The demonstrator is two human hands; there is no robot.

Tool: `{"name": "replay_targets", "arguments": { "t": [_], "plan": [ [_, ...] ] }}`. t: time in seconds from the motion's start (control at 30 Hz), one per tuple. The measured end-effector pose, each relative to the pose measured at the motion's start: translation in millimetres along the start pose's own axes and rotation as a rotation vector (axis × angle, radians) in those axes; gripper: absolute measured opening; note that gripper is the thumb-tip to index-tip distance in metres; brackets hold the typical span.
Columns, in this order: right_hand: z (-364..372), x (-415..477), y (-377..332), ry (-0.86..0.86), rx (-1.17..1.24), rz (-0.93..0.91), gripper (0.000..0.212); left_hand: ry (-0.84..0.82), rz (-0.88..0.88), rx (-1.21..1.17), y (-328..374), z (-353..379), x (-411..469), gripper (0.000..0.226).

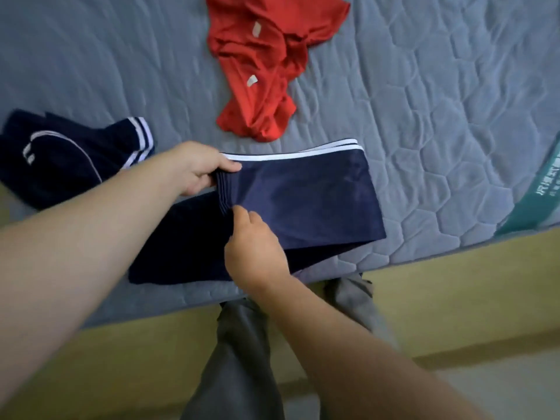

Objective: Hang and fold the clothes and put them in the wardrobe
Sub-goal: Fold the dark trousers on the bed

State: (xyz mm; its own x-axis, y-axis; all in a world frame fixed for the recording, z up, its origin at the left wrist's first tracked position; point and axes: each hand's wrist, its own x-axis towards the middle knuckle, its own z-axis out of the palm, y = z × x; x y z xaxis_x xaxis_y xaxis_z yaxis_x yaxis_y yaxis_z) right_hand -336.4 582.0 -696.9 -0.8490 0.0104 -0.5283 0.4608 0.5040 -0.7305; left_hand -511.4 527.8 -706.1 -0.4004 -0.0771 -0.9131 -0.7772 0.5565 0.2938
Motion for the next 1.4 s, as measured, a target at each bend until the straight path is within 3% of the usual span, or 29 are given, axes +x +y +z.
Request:
{"name": "replay_targets", "arguments": {
  "t": [0.13,0.23,0.37,0.47,0.7,0.83,0.9,1.0,1.1,1.2,1.3,1.33,1.4],
  "plan": [
    [93,15,-40,-0.161,-0.052,0.01,0.058,0.161,0.001,-0.185,-83,-87,24,0.023],
    [154,28,-64,-0.239,-0.105,-0.006,0.072,0.265,0.021,-0.256,-133,-137,43,0.038],
    [218,40,-85,-0.237,-0.084,0.022,0.051,0.287,0.08,-0.189,-180,-181,68,0.022],
    [258,48,-97,-0.213,-0.08,0.033,0.042,0.304,0.138,-0.108,-205,-211,88,0.023],
    [323,61,-105,-0.212,-0.114,0.05,0.039,0.389,0.186,0.006,-253,-253,119,0.025],
    [350,63,-104,-0.248,-0.137,0.11,0.04,0.439,0.121,0.022,-279,-264,129,0.031],
    [354,62,-101,-0.296,-0.147,0.101,0.046,0.426,0.055,0.058,-291,-266,131,0.047],
    [345,59,-92,-0.357,-0.15,0.046,0.053,0.228,-0.06,-0.105,-313,-257,128,0.063],
    [315,59,-72,-0.196,-0.152,0.046,0.037,0.225,-0.063,-0.151,-331,-241,123,0.066],
    [264,70,-46,0.097,-0.048,0.233,0.016,0.47,-0.03,-0.009,-331,-219,112,0.069],
    [192,93,-18,0.448,0.045,0.406,0.004,0.844,0.209,0.384,-313,-181,89,0.071],
    [166,102,-8,0.567,0.062,0.45,0.006,0.895,0.317,0.488,-304,-167,82,0.073],
    [111,118,13,0.741,0.119,0.554,0.015,0.849,0.523,0.609,-283,-137,71,0.072]
  ]
}}
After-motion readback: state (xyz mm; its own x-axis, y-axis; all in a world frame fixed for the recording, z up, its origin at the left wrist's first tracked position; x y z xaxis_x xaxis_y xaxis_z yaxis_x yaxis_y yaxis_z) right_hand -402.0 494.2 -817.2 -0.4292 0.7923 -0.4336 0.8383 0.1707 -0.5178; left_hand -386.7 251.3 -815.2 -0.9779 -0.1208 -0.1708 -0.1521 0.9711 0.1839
